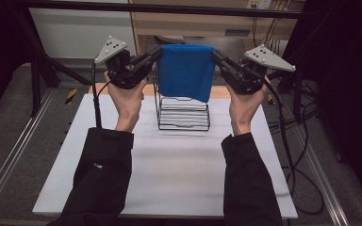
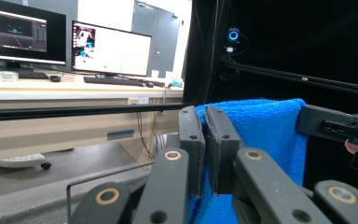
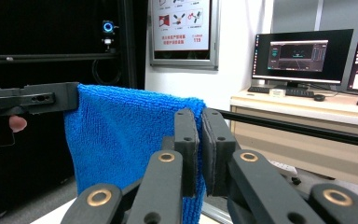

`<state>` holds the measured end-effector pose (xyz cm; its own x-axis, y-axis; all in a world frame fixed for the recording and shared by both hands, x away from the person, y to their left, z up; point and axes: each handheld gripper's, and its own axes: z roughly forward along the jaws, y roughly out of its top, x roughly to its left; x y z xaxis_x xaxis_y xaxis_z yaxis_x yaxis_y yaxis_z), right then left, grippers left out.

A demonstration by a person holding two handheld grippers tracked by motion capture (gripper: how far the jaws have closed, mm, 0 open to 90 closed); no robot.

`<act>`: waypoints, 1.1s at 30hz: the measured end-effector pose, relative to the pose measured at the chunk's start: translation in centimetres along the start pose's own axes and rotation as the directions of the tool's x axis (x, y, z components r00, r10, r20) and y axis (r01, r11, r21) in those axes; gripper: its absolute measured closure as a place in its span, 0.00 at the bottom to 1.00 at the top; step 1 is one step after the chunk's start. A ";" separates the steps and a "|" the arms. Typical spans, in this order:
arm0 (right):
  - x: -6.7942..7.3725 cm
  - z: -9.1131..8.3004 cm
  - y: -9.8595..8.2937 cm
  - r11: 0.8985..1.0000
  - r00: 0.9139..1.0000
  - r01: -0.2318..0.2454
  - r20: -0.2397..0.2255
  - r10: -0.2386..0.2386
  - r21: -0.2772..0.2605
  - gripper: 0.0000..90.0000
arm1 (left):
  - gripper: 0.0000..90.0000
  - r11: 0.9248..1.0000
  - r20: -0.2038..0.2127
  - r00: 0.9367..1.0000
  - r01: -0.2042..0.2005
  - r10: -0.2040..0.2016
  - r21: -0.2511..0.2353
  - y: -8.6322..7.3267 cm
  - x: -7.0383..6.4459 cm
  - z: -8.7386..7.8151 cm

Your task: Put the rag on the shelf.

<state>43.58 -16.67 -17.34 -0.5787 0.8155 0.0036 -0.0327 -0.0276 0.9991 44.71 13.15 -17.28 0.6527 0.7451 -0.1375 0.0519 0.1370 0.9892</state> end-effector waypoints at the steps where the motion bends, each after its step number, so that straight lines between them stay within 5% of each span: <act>1: -0.1 0.1 0.1 1.000 1.000 0.002 0.001 -0.002 -0.002 0.96 | 0.95 1.000 0.001 1.000 0.006 -0.006 -0.003 0.1 0.1 0.1; 18: -1.2 1.6 1.7 1.000 1.000 -0.004 0.012 0.004 -0.019 0.96 | 0.95 1.000 -0.007 1.000 0.013 -0.014 -0.017 1.9 0.8 1.9; 33: -2.9 4.1 1.9 1.000 1.000 0.002 0.029 -0.002 -0.007 0.96 | 0.95 0.999 -0.007 1.000 0.027 -0.027 -0.027 1.8 2.4 3.8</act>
<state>48.54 -16.70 -15.26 -0.5550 0.8319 0.0026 -0.0402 -0.0299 0.9987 49.27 12.69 -15.66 0.6458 0.7456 -0.1648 0.0488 0.1750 0.9834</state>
